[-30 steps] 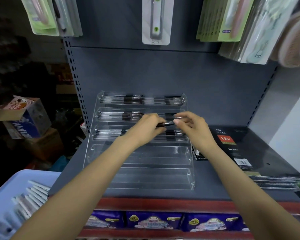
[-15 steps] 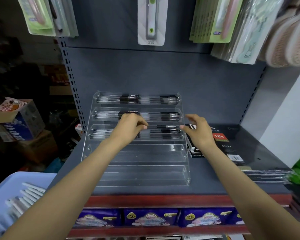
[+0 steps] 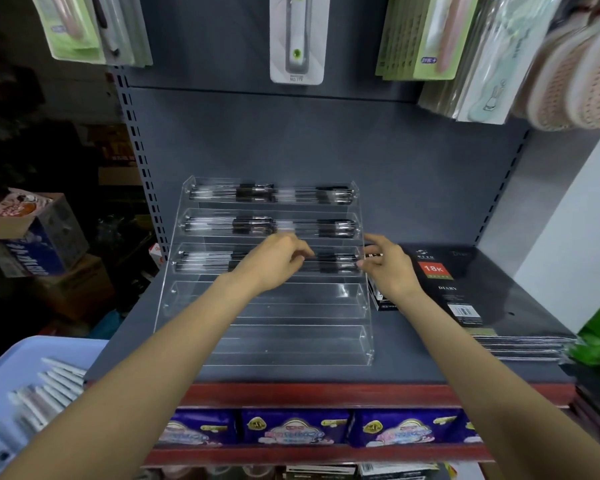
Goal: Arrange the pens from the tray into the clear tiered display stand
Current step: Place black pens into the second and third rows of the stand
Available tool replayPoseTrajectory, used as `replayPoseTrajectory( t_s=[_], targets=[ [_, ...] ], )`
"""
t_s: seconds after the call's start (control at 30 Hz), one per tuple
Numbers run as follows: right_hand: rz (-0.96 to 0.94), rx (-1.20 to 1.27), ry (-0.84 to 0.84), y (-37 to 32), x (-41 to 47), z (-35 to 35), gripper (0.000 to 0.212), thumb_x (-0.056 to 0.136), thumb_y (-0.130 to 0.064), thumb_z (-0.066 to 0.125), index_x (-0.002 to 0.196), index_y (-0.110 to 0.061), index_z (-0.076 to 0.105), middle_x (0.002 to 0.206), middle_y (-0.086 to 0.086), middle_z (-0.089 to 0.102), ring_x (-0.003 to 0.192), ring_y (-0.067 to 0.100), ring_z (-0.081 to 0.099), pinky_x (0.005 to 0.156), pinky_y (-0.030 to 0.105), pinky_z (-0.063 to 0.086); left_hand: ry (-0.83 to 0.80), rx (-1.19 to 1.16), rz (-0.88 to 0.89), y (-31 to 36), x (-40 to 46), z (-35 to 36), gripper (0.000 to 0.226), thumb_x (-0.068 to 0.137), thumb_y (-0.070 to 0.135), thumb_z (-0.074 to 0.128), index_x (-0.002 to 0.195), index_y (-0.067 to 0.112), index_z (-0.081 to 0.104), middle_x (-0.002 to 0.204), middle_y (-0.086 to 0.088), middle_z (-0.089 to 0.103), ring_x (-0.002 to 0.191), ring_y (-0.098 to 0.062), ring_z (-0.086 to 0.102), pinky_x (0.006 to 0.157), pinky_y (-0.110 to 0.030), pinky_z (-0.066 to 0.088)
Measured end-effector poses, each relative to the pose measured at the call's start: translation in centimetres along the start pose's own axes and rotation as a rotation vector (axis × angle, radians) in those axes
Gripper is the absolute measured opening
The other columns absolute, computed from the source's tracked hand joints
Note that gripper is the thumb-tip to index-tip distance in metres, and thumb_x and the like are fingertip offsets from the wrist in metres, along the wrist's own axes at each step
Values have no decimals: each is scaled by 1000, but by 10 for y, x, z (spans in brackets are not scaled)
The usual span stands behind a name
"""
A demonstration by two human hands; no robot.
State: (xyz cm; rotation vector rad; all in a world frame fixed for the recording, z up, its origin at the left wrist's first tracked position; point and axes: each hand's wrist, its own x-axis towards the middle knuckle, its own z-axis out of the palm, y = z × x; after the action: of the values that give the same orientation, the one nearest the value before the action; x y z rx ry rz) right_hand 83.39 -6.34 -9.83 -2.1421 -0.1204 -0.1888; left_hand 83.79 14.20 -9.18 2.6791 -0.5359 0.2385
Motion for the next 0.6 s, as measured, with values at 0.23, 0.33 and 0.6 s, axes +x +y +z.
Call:
replayPoseTrajectory(
  t_s=[0.23, 0.33, 0.6],
  targets=[
    [-46, -154, 73, -3, -3, 3, 54, 89, -2, 58, 139, -12, 39, 126, 10, 52, 106, 17, 54, 92, 23, 41, -83, 62, 5, 7, 2, 5, 27, 95, 24, 49, 117, 19, 63, 112, -4, 56, 106, -22, 55, 96, -40, 44],
    [-139, -232, 164, -10, -8, 8, 45, 89, -7, 60, 132, -14, 47, 126, 9, 46, 116, 19, 48, 95, 18, 32, -10, -6, -23, 9, 1, 2, 26, 94, 24, 52, 116, 17, 63, 114, -5, 59, 106, -21, 56, 95, -35, 46],
    [-297, -52, 15, -72, -24, 68, 22, 88, -5, 57, 107, -13, 63, 99, 5, 64, 80, 9, 56, 80, 13, 46, 459, -213, -212, -21, -58, -30, 14, 89, 17, 57, 99, 19, 67, 90, 4, 65, 79, -10, 58, 76, -26, 48]
  ],
)
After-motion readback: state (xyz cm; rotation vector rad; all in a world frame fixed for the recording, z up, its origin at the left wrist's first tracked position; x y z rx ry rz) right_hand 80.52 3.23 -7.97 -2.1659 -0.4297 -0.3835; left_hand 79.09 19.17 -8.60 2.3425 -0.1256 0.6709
